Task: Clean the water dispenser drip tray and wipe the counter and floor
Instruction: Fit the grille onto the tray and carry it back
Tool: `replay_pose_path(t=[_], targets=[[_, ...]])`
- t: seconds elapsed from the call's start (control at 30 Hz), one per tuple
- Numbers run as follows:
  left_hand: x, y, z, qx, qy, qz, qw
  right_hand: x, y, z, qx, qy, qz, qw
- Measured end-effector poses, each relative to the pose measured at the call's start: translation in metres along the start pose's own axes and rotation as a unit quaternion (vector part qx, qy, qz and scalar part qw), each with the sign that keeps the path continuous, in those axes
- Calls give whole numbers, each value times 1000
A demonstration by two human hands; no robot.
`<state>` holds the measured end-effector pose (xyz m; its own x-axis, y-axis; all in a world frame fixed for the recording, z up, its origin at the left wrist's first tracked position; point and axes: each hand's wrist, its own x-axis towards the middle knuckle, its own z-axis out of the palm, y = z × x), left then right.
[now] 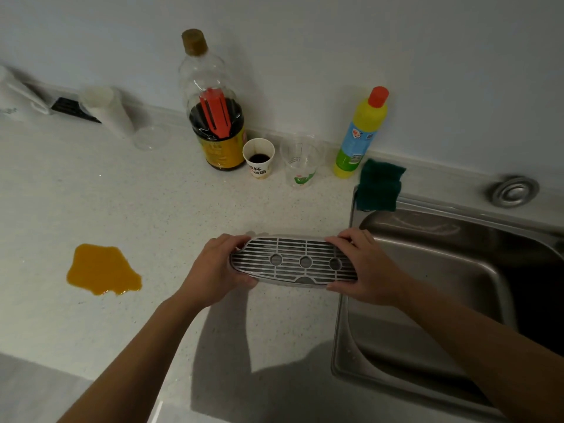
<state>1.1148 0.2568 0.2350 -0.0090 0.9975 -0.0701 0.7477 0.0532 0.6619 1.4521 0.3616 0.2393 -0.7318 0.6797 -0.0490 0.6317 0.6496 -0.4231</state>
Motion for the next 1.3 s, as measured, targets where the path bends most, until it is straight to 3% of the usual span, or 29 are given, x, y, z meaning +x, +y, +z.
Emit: replay_pose_path(t=[0.37, 0.43, 0.5, 0.6, 0.67, 0.77, 0.83, 1.0, 1.17, 1.3], targets=[[-3, 4, -4, -28, -40, -36, 998, -1, -1, -1, -21, -49, -13, 998], [-5, 7, -6, -51, -16, -56, 997, -4, -2, -3, -17, -64, 4, 998], [-7, 10, -5, -68, 25, -80, 994, -11, -2, -4, 43, -27, 63, 997], [-10, 11, -3, -98, 74, -139, 983, -25, 4, -1, 171, 77, 231, 955], [-12, 12, 1, -117, 86, -166, 975, -34, 6, 3, 279, 69, 334, 898], [-13, 16, 7, -119, 91, -194, 969, -41, 2, 13, 437, 36, 400, 804], [-13, 17, 10, -122, 96, -217, 964, -42, -1, 18, 483, 44, 420, 767], [-11, 19, 13, -115, 113, -277, 947, -47, -3, 17, 466, 60, 462, 753], [-10, 30, 16, -57, 75, -280, 955, -50, -16, 5, 432, 39, 471, 768], [-24, 41, 17, -185, 149, -289, 927, -60, -34, -5, 462, 67, 467, 751]])
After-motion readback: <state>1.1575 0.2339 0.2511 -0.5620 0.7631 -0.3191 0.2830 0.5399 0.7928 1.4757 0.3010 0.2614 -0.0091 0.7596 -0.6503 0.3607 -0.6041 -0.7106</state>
